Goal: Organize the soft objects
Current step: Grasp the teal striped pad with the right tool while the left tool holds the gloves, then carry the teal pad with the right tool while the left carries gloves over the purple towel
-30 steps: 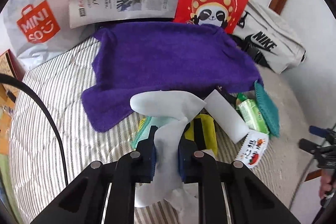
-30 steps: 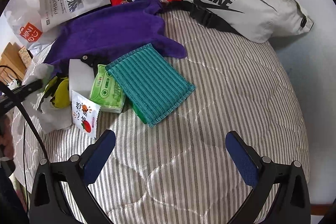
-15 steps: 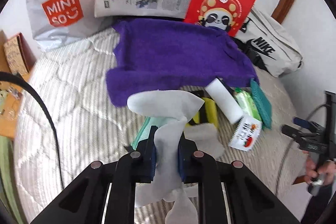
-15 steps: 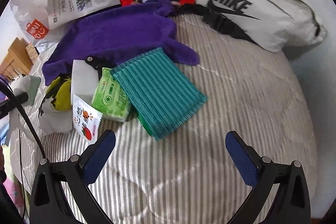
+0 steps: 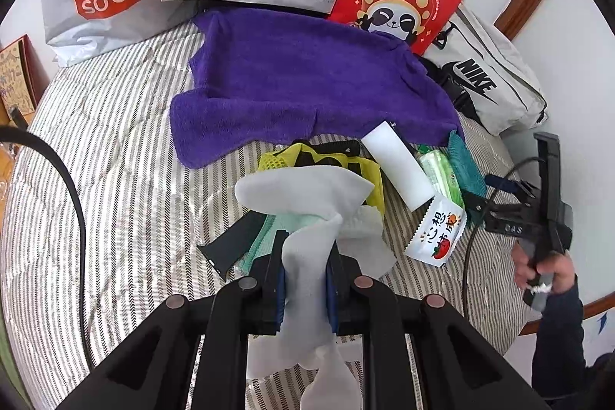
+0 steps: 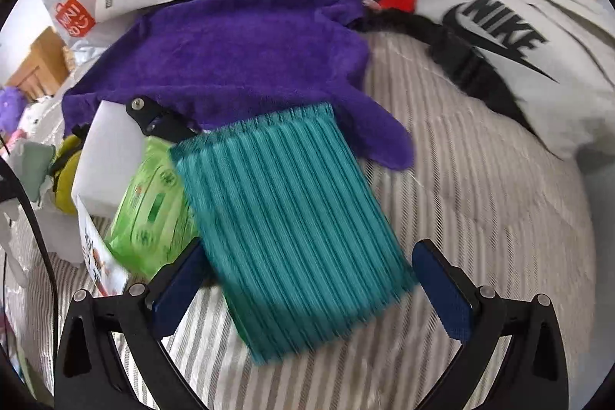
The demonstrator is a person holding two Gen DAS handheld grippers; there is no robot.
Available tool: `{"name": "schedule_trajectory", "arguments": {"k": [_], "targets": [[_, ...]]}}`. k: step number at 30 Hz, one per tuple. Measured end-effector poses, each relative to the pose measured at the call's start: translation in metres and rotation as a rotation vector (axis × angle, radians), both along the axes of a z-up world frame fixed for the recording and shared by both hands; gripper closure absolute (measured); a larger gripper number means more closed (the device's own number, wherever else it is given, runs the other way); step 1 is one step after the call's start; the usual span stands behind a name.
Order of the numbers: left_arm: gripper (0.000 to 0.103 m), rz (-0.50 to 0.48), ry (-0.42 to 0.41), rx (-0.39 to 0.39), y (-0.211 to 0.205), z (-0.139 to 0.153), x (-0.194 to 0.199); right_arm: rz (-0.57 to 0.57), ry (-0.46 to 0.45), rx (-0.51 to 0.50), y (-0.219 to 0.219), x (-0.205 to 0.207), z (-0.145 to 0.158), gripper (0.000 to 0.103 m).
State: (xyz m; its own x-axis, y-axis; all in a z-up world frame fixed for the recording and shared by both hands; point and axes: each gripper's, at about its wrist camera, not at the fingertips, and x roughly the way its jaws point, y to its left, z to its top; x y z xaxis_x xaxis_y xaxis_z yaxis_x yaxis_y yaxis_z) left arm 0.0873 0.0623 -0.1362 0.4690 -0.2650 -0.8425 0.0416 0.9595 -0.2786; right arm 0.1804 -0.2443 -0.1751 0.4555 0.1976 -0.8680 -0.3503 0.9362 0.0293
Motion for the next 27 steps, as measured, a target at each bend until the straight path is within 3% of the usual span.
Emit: {"name": "schedule_trajectory", "arguments": {"k": [5,9,27], "targets": [[0.087,-0.007,0.008,-0.002,-0.001,-0.003,0.003,0.025,0.031,0.055,0.004,0.016,-0.011,0.006],[0.087,-0.009,0.008,-0.007,0.0,-0.003,0.003,0.038,-0.013,0.076,0.006,0.009,-0.006,0.008],[0.087,0.02,-0.054,-0.012,0.014,0.02,-0.015,-0.008,-0.103,0.081,-0.003,-0.037,0.074,0.008]]}}
